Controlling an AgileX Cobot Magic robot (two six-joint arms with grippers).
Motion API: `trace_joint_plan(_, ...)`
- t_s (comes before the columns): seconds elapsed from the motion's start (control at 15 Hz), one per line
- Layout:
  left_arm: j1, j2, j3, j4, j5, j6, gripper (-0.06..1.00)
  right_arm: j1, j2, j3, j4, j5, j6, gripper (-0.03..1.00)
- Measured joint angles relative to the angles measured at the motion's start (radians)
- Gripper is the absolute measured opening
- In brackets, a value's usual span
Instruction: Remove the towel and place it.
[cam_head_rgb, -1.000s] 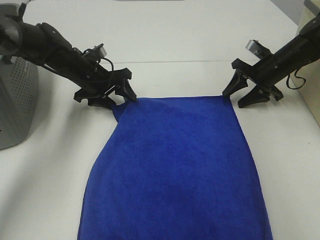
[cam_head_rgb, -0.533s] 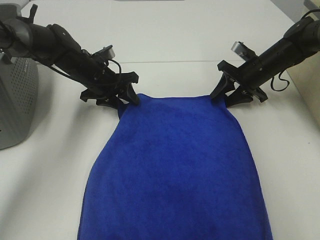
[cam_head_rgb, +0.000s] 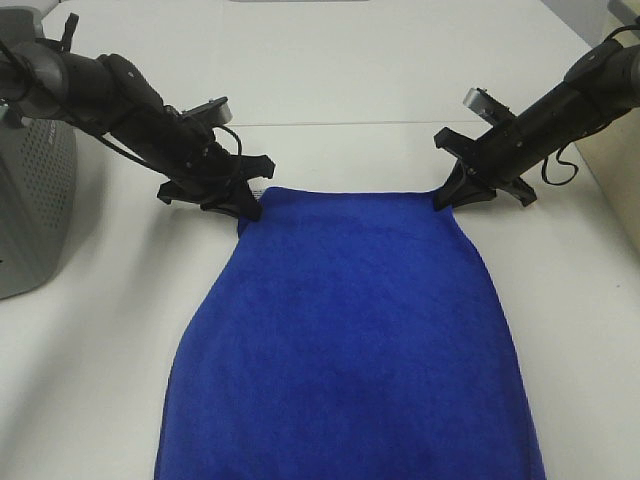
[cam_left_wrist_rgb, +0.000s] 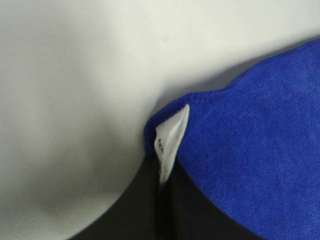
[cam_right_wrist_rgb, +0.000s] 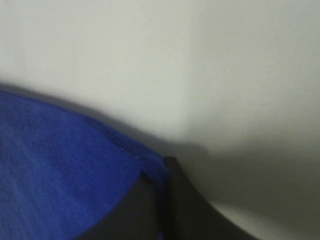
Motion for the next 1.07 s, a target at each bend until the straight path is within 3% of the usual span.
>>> trace_joint_plan(0.27,-0.006,0.001,-0.063,0.114,0.044,0.030,0.00,0.004,-0.028,0.009,-0.040,-0.050,-0.019,0.01)
trace_joint_plan(0.47,-0.007,0.004,-0.185,0.178,0.094,0.033,0.00,0.004,-0.060,0.015,-0.057,-0.115,-0.029,0.01)
trace_joint_plan(0.73,-0.007,0.004,-0.348,0.290,0.107,0.033,0.00,0.005,-0.078,-0.098,-0.027,-0.135,-0.052,0.01)
trace_joint_plan(1.07,-0.007,0.004,-0.418,0.375,-0.013,0.037,0.00,0.037,-0.078,-0.233,-0.026,-0.222,-0.111,0.01)
